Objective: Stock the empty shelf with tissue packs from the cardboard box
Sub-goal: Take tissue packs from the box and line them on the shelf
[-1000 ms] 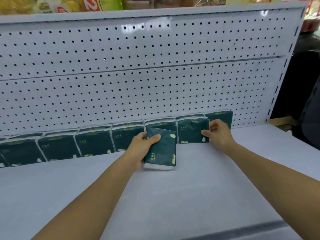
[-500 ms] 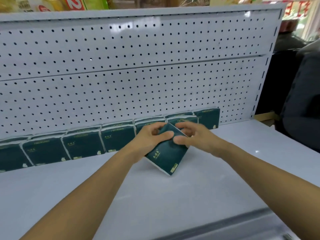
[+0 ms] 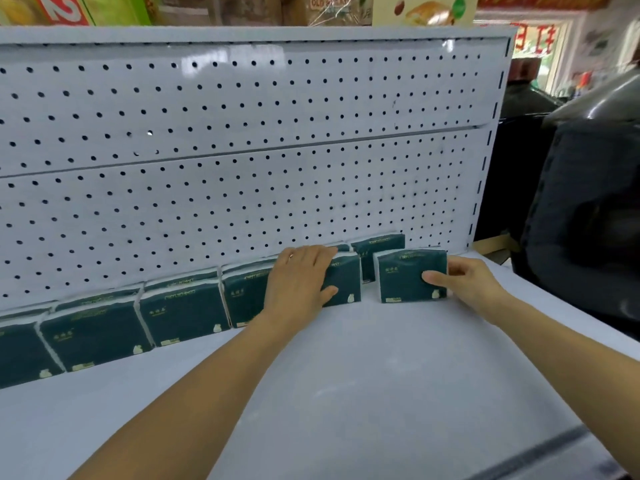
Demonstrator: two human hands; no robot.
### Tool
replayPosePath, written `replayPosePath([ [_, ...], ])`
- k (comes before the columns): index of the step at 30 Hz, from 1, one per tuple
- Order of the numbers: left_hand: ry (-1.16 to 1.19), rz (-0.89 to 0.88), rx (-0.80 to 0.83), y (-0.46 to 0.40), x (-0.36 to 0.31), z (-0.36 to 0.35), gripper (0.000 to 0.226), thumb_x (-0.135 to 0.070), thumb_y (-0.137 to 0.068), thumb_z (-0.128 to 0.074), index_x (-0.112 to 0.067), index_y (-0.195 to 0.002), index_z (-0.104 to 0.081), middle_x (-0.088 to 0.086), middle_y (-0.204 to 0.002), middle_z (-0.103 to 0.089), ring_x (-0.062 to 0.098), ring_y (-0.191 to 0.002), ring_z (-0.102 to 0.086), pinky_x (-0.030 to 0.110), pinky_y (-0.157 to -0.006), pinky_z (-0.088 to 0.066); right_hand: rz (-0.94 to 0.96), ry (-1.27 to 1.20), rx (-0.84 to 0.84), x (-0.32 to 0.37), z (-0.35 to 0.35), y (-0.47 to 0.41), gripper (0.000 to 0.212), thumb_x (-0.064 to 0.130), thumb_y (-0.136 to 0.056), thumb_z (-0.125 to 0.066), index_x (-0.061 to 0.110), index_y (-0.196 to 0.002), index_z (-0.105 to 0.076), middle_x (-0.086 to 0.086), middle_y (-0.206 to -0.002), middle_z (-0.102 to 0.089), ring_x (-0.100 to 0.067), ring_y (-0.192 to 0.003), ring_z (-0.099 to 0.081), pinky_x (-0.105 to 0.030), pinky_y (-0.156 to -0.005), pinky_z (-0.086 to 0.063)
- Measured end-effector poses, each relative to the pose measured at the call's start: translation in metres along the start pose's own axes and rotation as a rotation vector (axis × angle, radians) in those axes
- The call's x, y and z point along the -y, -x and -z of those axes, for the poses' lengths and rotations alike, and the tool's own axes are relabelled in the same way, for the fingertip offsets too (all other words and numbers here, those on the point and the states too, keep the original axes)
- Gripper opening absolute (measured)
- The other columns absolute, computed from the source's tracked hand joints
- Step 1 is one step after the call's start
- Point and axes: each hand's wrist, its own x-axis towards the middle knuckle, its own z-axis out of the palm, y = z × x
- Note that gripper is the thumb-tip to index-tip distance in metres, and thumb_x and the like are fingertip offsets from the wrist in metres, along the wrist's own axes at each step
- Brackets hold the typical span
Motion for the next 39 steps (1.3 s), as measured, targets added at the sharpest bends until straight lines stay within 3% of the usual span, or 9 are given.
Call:
replayPosePath([
  [4,-0.164,-0.010,0.065,-0.018,-0.004,-0.010,0.064,-0.052,-0.099,-0.044,-0.024,-0.153,-0.023,-0.006,-0.154,-0.036,0.017,-0.141,-0.032,0.038,-0.121,-0.007,0.008,0.097,-0.003,-0.001,-0.008,-0.022,0.032,0.025,-0.079,-0.079,0.007,-0.104,-0.070,-0.022,-0.101,-0.068,-0.020,-0.079,-0.059,-0.046,-0.086,-0.054],
  [7,-0.194,0.040,0.094,-0.026,-0.005,-0.015,0.061,-0.052,-0.100,-0.042,-0.022,-0.151,-0.027,-0.005,-0.149,-0.043,0.019,-0.137,-0.038,0.039,-0.120,-0.008,0.025,0.094,-0.007,0.004,-0.017,-0.032,0.028,0.018,-0.083,-0.076,0.010,-0.108,-0.066,-0.010,-0.094,-0.069,-0.017,-0.079,-0.063,-0.029,-0.066,-0.054],
  [9,-0.197,0.063,0.096,-0.028,-0.006,-0.017,0.059,-0.051,-0.100,-0.042,-0.022,-0.149,-0.030,-0.005,-0.147,-0.045,0.018,-0.136,-0.039,0.038,-0.119,-0.010,0.041,0.059,-0.034,0.006,-0.024,-0.037,0.031,0.013,-0.081,-0.077,0.010,-0.107,-0.061,-0.005,-0.094,-0.067,-0.017,-0.081,-0.064,-0.023,-0.062,-0.049],
  [23,-0.212,0.110,0.077,-0.028,-0.009,-0.023,0.047,-0.044,-0.100,-0.043,-0.021,-0.140,-0.040,-0.004,-0.134,-0.054,0.019,-0.123,-0.046,0.034,-0.107,-0.026,0.101,0.167,-0.117,0.010,-0.048,-0.043,0.026,0.019,-0.084,-0.074,0.011,-0.104,-0.059,0.000,-0.096,-0.065,-0.010,-0.074,-0.062,-0.028,-0.069,-0.055],
  [26,-0.205,0.128,0.098,-0.029,-0.011,-0.018,0.053,-0.048,-0.099,-0.044,-0.022,-0.144,-0.037,-0.004,-0.138,-0.052,0.020,-0.125,-0.045,0.038,-0.111,-0.023,0.066,0.269,-0.070,0.015,-0.046,-0.040,0.033,0.029,-0.088,-0.069,0.014,-0.114,-0.057,-0.004,-0.117,-0.064,-0.018,-0.095,-0.061,-0.038,-0.085,-0.053],
  [28,-0.179,0.148,0.095,-0.028,-0.014,-0.009,0.061,-0.054,-0.097,-0.043,-0.023,-0.148,-0.030,-0.004,-0.143,-0.048,0.021,-0.131,-0.042,0.042,-0.114,-0.020,0.041,0.401,-0.071,0.022,-0.044,-0.030,0.051,0.037,-0.091,-0.064,0.015,-0.134,-0.048,-0.005,-0.134,-0.053,-0.023,-0.115,-0.053,-0.041,-0.093,-0.047],
  [32,-0.157,0.135,0.047,-0.012,-0.019,0.019,0.072,-0.060,-0.096,-0.040,-0.025,-0.155,-0.017,-0.004,-0.155,-0.035,0.020,-0.143,-0.029,0.048,-0.120,-0.012,0.265,0.693,-0.096,0.039,-0.040,0.015,0.062,0.044,-0.095,-0.054,0.020,-0.148,-0.031,-0.005,-0.147,-0.040,-0.024,-0.133,-0.037,-0.041,-0.105,-0.034],
  [36,-0.142,0.127,0.042,0.031,-0.031,0.057,0.073,-0.062,-0.097,-0.036,-0.027,-0.155,-0.009,-0.004,-0.161,-0.023,0.018,-0.149,-0.018,0.049,-0.122,-0.007,0.630,0.859,-0.203,0.048,-0.042,0.076,0.054,0.043,-0.095,-0.054,0.022,-0.142,-0.042,0.002,-0.145,-0.046,-0.018,-0.134,-0.040,-0.046,-0.116,-0.019],
  [39,-0.088,0.116,-0.066,0.080,-0.039,0.086,0.069,-0.059,-0.095,-0.042,-0.026,-0.153,-0.024,-0.004,-0.154,-0.038,0.018,-0.142,-0.034,0.046,-0.120,-0.021,0.796,0.767,-0.275,0.047,-0.044,0.125,0.050,0.037,-0.092,-0.062,0.018,-0.137,-0.051,-0.003,-0.140,-0.052,-0.021,-0.129,-0.047,-0.051,-0.114,-0.027],
])
